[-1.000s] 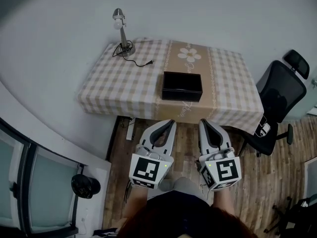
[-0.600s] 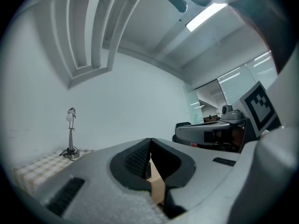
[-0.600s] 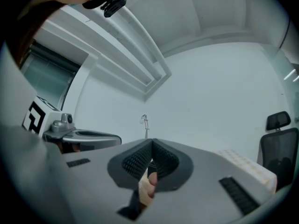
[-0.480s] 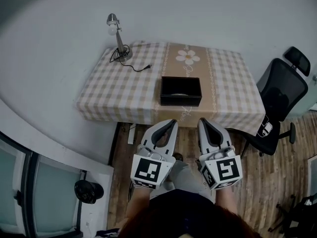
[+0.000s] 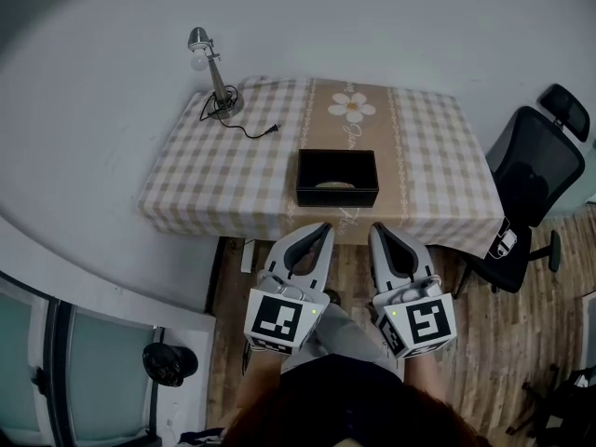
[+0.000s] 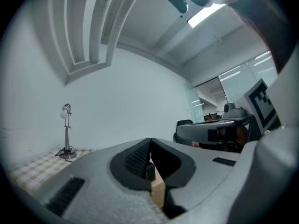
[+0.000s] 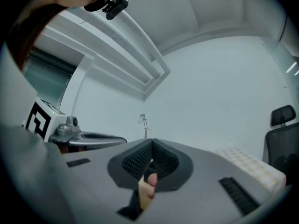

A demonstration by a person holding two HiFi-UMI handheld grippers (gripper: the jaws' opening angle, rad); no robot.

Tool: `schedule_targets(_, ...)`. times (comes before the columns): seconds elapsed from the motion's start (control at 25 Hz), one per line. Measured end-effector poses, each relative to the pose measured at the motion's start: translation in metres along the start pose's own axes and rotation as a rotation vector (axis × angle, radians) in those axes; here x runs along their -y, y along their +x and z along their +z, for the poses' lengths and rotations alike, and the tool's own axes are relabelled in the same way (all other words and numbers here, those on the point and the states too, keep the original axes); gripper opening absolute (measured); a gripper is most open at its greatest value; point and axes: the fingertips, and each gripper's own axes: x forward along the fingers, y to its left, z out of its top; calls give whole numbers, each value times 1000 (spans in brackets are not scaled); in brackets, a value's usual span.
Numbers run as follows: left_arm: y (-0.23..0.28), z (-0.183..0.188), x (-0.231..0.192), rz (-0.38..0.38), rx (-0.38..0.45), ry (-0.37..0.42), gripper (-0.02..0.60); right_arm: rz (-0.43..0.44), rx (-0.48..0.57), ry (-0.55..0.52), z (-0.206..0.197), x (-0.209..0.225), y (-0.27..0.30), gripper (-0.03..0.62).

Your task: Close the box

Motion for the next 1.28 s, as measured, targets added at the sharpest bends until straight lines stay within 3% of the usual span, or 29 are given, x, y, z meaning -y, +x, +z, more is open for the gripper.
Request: schedule_targets(1.28, 93, -20, -62, -15, -58, 39, 26, -25, -51, 52, -23, 71, 88, 17)
